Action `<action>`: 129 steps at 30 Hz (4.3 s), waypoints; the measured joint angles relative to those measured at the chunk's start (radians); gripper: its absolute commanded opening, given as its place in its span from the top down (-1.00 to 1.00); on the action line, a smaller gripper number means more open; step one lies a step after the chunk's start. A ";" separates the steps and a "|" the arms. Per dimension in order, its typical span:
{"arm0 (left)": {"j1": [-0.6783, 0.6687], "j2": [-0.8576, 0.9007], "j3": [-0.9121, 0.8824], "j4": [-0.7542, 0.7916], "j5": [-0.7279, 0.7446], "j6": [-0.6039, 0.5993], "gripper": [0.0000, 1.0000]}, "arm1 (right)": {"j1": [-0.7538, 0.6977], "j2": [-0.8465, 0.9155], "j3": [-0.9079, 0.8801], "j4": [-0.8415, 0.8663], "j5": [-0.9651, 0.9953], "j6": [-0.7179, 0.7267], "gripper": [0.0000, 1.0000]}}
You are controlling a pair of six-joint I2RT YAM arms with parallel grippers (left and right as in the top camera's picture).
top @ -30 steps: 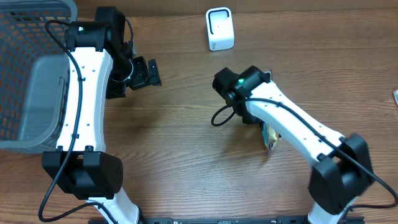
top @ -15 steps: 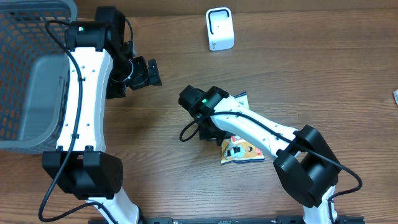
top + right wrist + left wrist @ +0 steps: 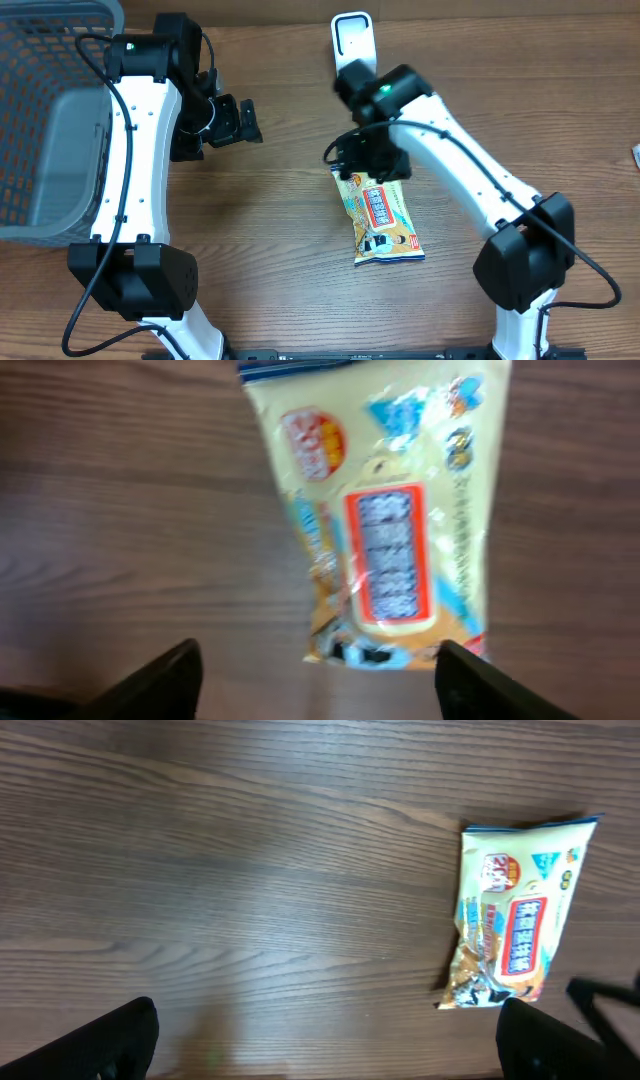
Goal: Scan the item barcode
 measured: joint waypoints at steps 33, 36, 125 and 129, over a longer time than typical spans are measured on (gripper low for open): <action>-0.013 0.000 -0.013 0.034 0.014 0.000 -1.00 | -0.007 -0.012 -0.438 0.454 0.052 -0.059 0.93; -0.013 0.000 -0.013 0.061 0.014 0.000 -1.00 | -0.044 0.009 -0.333 0.470 0.053 -0.059 0.93; -0.013 0.000 -0.013 0.077 0.014 0.000 -0.99 | -1.353 0.103 0.253 0.232 0.048 0.064 -1.00; -0.013 0.000 -0.013 0.077 0.014 0.000 -1.00 | -1.349 -0.066 0.253 0.076 -0.017 0.056 -1.00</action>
